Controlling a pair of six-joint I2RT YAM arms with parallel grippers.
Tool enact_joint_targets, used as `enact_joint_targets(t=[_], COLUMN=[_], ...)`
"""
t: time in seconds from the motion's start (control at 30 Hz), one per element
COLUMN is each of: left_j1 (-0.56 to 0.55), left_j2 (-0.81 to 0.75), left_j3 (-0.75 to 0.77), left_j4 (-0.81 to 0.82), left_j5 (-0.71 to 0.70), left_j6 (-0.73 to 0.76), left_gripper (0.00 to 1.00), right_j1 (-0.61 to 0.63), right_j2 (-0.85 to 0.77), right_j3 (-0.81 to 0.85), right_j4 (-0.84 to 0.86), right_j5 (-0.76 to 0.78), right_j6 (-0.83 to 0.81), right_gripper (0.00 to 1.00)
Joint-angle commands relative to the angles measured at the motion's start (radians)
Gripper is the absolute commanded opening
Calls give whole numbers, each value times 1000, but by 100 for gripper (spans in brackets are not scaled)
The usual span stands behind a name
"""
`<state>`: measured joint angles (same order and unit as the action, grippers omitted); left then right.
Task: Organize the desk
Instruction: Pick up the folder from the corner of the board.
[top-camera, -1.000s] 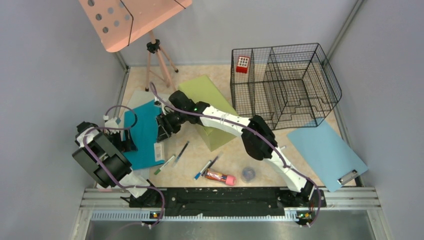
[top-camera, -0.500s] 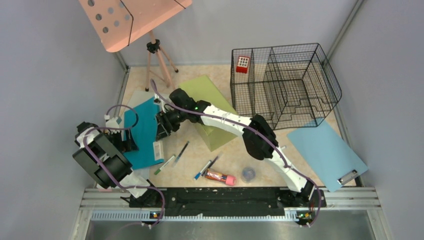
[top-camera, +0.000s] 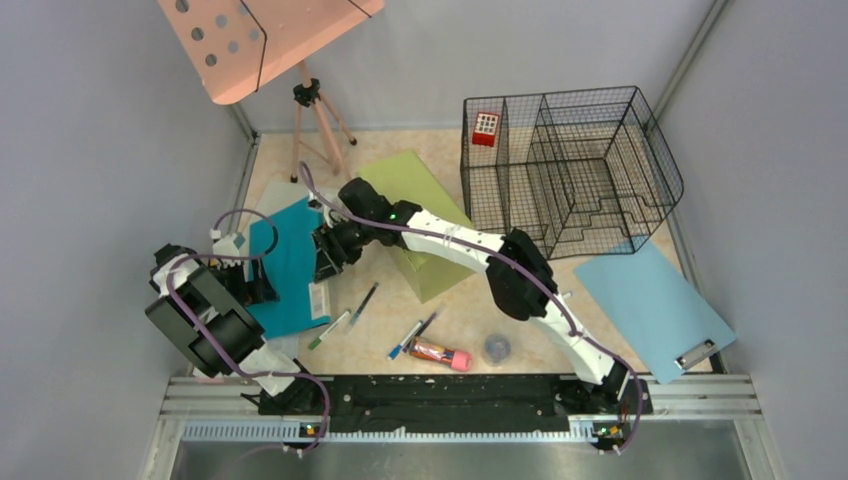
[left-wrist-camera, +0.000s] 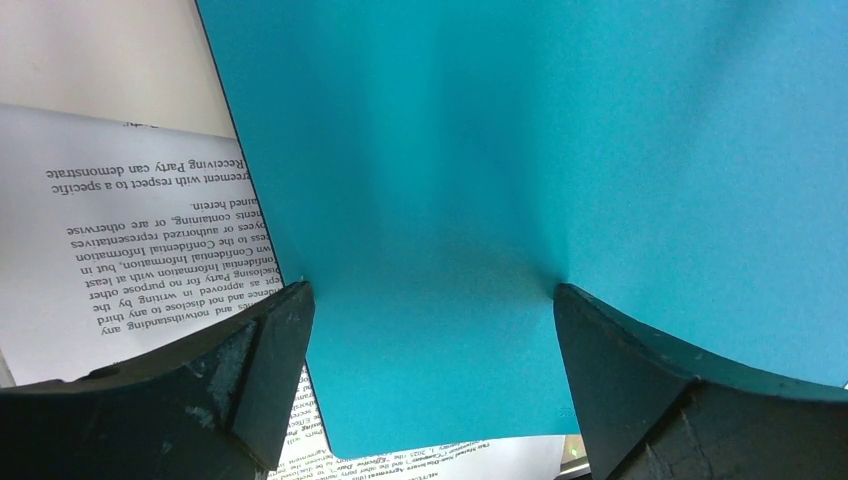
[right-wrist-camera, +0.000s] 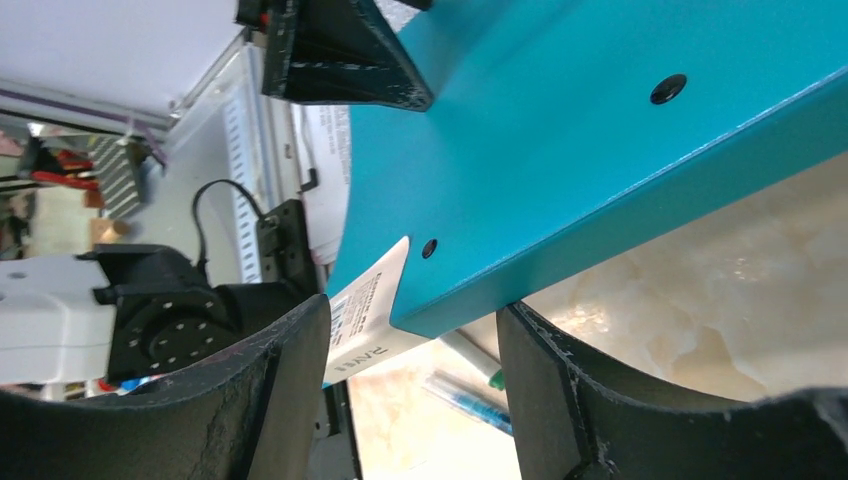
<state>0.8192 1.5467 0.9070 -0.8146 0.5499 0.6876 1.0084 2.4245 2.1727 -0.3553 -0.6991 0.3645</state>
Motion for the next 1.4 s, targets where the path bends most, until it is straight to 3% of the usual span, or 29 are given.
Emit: enact_joint_targets(t=[0.0,0.6,0.9,1.13,1.37], left_j1=[-22,-23,-22,-22,-21], left_j2=[24,44,22,5,7], left_j3=[-39,-30,-41,-46,-52], left_j4=[-100,-104,-77,-32,-17], left_j5=[46,49,29,-2,-29], left_j6=[23,23,-6,-55,-74], left_gripper=[95,95,95,95,95], right_j1=[52,84,84,72,65], right_j2=[-102,47,87,61,49], right_j3=[70,88,55,11,-57], right_j4=[90,-28,-100,-117,-72], right_j5=[81,421,567,588,453], right_j6=[-63,-95,-31,15,116], right_gripper=[61,63,67,79,82])
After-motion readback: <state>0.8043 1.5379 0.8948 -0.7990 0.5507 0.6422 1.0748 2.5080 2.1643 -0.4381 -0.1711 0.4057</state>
